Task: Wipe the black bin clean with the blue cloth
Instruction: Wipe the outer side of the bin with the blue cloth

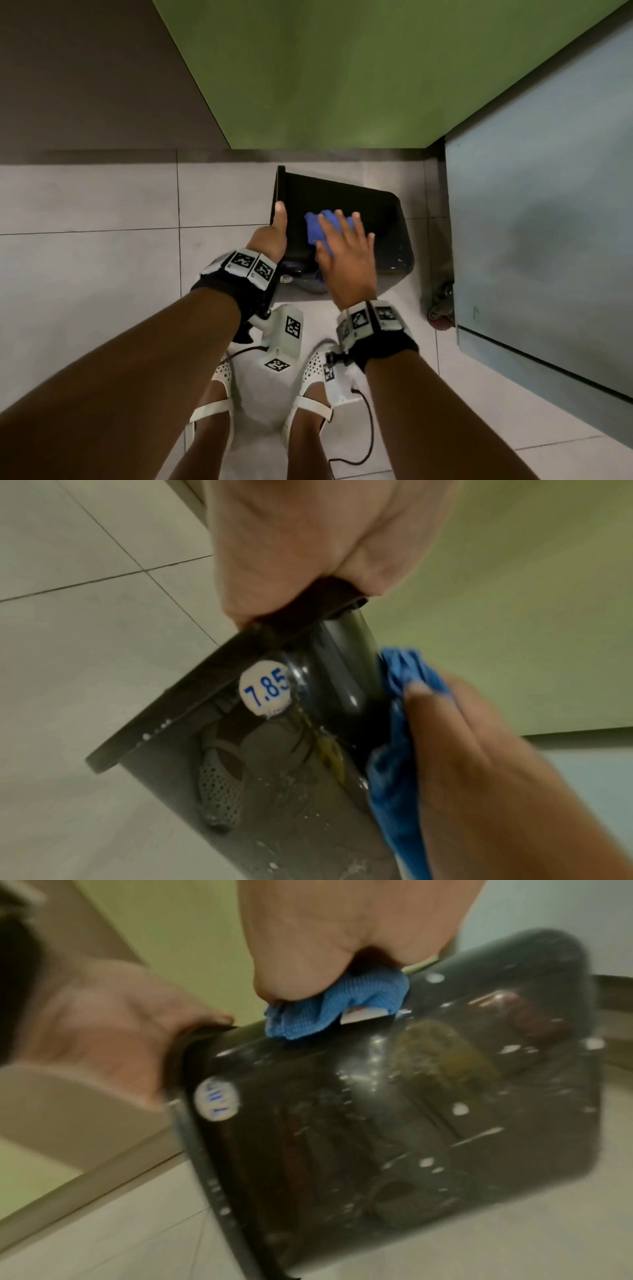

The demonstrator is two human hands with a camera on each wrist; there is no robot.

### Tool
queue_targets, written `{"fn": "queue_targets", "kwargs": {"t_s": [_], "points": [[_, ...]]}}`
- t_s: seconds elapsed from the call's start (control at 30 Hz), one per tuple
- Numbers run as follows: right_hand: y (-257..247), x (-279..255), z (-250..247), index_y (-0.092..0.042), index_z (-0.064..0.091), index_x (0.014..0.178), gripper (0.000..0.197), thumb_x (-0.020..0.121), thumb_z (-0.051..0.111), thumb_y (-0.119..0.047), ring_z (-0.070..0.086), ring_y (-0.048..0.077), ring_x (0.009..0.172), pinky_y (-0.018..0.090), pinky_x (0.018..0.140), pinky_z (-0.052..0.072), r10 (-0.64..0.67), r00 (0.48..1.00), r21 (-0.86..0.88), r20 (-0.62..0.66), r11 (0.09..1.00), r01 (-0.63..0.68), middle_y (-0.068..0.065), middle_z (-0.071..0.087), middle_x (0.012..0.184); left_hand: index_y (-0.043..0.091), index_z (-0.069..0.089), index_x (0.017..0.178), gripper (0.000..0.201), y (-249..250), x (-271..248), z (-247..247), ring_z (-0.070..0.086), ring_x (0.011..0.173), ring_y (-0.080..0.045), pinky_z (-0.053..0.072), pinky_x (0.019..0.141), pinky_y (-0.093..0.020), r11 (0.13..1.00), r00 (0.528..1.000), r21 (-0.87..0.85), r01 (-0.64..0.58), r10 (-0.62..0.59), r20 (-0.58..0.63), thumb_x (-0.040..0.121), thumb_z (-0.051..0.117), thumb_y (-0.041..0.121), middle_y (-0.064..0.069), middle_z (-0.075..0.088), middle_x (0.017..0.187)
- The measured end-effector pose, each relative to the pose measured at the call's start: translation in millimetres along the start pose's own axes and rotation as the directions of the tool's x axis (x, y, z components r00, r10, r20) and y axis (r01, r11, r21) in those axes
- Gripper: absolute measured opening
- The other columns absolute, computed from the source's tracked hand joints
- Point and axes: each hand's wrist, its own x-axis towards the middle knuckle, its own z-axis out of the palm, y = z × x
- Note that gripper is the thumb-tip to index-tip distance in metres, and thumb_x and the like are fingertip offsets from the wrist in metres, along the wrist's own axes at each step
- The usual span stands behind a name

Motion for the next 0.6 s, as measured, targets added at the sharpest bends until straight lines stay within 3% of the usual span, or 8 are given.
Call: {"fn": "queue_targets", "kwargs": {"t_s": [0.2, 0.3, 0.37, 0.47, 0.6], "points": [[63.1, 2.6, -21.4, -0.028, 0.017, 0.146, 0.049, 0.099, 0.029, -0.033, -0.005, 0.027, 0.145, 0.050, 0.117, -0.001, 0.242, 0.970, 0.016, -0.017, 0.970, -0.242, 0.004, 0.010, 0.157, 0.008, 0.031, 0.144, 0.063, 15.2, -1.5, -5.2, 0.047, 0.123, -0.036, 0.037, 0.104, -0.041, 0.992, 0.996, 0.094, 0.078, -0.075, -0.037, 0.099, 0.009, 0.047, -0.018, 0.041, 0.143], [62.7, 9.4, -23.2, -0.024, 0.016, 0.147, 0.050, 0.099, 0.028, -0.033, -0.007, 0.032, 0.144, 0.052, 0.117, 0.002, 0.434, 0.900, 0.088, -0.037, 0.899, -0.430, 0.008, 0.007, 0.158, 0.008, 0.031, 0.144, 0.062, 19.0, -2.7, -5.1, 0.043, 0.128, -0.035, 0.032, 0.108, -0.040, 0.986, 0.996, 0.149, 0.079, -0.072, -0.052, 0.100, 0.010, 0.046, -0.021, 0.040, 0.143], [47.7, 12.7, -20.1, -0.025, 0.013, 0.147, 0.051, 0.100, 0.028, -0.034, -0.007, 0.034, 0.144, 0.052, 0.116, 0.002, 0.505, 0.861, 0.039, -0.053, 0.863, -0.504, 0.009, 0.004, 0.158, 0.010, 0.027, 0.145, 0.058, 19.9, -0.6, -3.8, 0.040, 0.132, -0.033, 0.028, 0.110, -0.037, 0.982, 0.996, 0.175, 0.072, -0.063, -0.057, 0.101, 0.011, 0.042, -0.022, 0.038, 0.145], [19.0, 16.2, -13.5, -0.025, 0.010, 0.147, 0.052, 0.099, 0.027, -0.035, -0.007, 0.034, 0.144, 0.050, 0.116, 0.000, 0.434, 0.899, 0.013, -0.056, 0.901, -0.434, 0.009, 0.003, 0.158, 0.000, 0.037, 0.139, 0.073, 24.0, -0.4, -6.6, 0.041, 0.131, -0.033, 0.028, 0.110, -0.038, 0.981, 0.996, 0.177, 0.077, -0.067, -0.065, 0.097, 0.009, 0.053, -0.020, 0.041, 0.144], [-25.3, 18.1, 2.6, -0.025, 0.015, 0.147, 0.051, 0.098, 0.027, -0.035, -0.003, 0.032, 0.145, 0.049, 0.116, 0.002, 0.170, 0.985, 0.013, -0.034, 0.985, -0.169, 0.008, 0.009, 0.157, -0.003, 0.042, 0.135, 0.075, 27.5, 3.8, -6.4, 0.047, 0.125, -0.036, 0.033, 0.106, -0.039, 0.977, 0.997, 0.205, 0.057, -0.047, -0.056, 0.097, 0.011, 0.054, -0.022, 0.043, 0.142]]}}
